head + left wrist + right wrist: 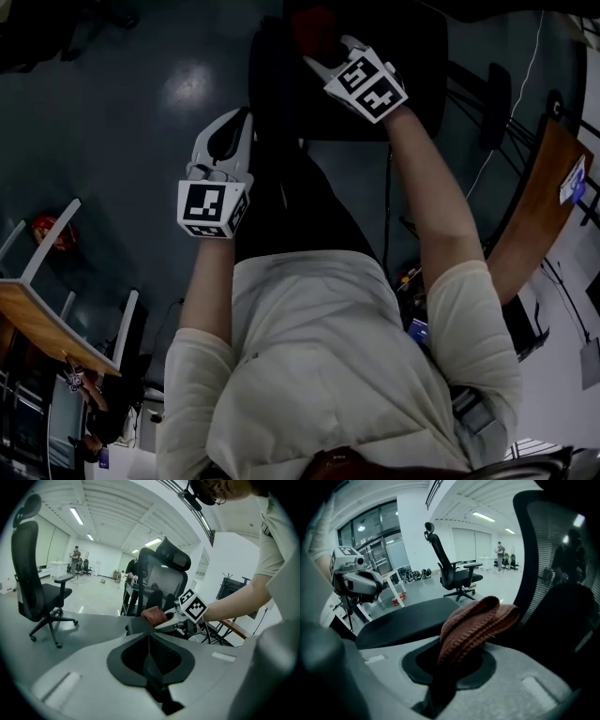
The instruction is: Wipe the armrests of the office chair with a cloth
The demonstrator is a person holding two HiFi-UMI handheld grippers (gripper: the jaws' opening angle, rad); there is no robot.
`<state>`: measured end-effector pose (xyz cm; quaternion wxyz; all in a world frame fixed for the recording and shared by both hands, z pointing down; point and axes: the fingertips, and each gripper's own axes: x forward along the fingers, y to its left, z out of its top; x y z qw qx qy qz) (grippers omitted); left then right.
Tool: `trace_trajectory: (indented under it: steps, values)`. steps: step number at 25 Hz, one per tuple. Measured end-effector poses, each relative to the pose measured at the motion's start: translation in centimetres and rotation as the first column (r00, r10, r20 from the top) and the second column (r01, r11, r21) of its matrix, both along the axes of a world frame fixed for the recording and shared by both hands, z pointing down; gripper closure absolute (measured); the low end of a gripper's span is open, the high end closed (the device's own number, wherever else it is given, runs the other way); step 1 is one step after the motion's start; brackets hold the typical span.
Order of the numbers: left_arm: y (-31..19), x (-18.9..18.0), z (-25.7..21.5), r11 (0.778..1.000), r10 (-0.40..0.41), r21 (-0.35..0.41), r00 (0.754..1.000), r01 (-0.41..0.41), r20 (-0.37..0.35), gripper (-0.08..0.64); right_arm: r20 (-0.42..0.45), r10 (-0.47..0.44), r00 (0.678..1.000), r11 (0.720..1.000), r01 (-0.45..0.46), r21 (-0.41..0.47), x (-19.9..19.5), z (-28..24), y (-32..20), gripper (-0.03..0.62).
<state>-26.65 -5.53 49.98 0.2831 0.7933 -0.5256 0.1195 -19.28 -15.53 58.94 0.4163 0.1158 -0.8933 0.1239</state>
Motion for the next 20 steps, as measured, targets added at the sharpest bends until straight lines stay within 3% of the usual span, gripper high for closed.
trace_trajectory:
  steps: [4,10,20]
  values:
    - [0.1,-0.5,0.9,1.0,-0.015,-0.021,1.0,0.015,-0.005,0.546,0.017,-0.025,1.0,1.0,0.025,-0.01,-0.1,0.0,0.5,0.549]
    - [0.4,-0.3,0.8,0.999,-0.008,-0.038,1.0,0.008,-0.015,0.546,0.006,-0.077,0.997,0.996,0.077,-0.035,-0.1,-0.6,5.7,0.549]
    - [3.0,-1.3,-0.1,0.999,0.03,-0.017,0.999,-0.031,-0.01,0.546,-0.025,0.024,0.999,0.992,-0.027,-0.126,1.2,0.4,17.1,0.549]
